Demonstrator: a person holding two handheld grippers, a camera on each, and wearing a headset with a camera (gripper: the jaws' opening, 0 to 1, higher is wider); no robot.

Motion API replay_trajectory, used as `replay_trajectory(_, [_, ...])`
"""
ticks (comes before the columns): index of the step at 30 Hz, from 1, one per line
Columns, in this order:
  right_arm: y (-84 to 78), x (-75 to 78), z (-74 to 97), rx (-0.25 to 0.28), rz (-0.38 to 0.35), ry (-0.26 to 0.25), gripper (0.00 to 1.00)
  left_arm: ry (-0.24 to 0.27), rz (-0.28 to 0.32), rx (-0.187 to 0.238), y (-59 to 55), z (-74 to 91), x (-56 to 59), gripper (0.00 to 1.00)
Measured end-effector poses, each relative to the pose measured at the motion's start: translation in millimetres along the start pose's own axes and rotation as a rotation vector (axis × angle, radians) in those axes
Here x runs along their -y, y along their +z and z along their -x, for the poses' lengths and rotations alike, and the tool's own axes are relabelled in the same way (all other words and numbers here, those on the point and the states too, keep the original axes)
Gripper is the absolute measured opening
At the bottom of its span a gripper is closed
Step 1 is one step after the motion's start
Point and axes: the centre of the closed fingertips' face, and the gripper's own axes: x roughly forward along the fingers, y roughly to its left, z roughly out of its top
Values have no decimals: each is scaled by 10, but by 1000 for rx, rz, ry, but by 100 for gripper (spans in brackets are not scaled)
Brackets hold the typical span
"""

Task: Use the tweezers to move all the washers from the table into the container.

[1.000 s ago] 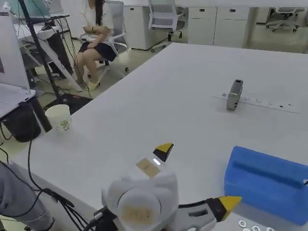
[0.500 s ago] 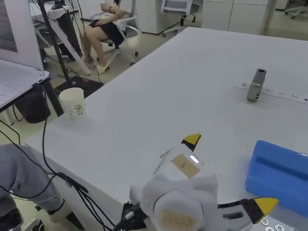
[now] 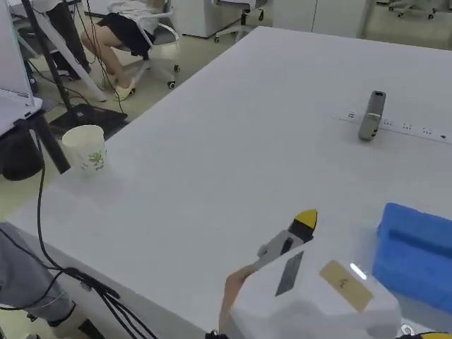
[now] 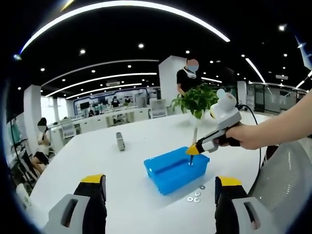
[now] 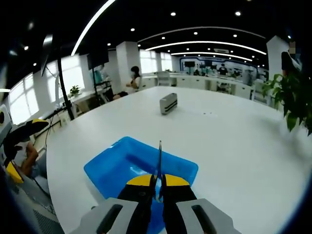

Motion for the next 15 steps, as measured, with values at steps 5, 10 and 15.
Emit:
replay_trajectory(5, [-1,9,27,13,-15,-34,3,-18,-29,-61,-105,-25,31,92])
replay_trajectory(10, [-12,-15,51,6,-18,-35,3,-17,-13,-73,-131,-29,12,89])
replay_trajectory(15, [-4,-82,54,6,-7,-34,3,-17,16,-51,-99,-38,21,88])
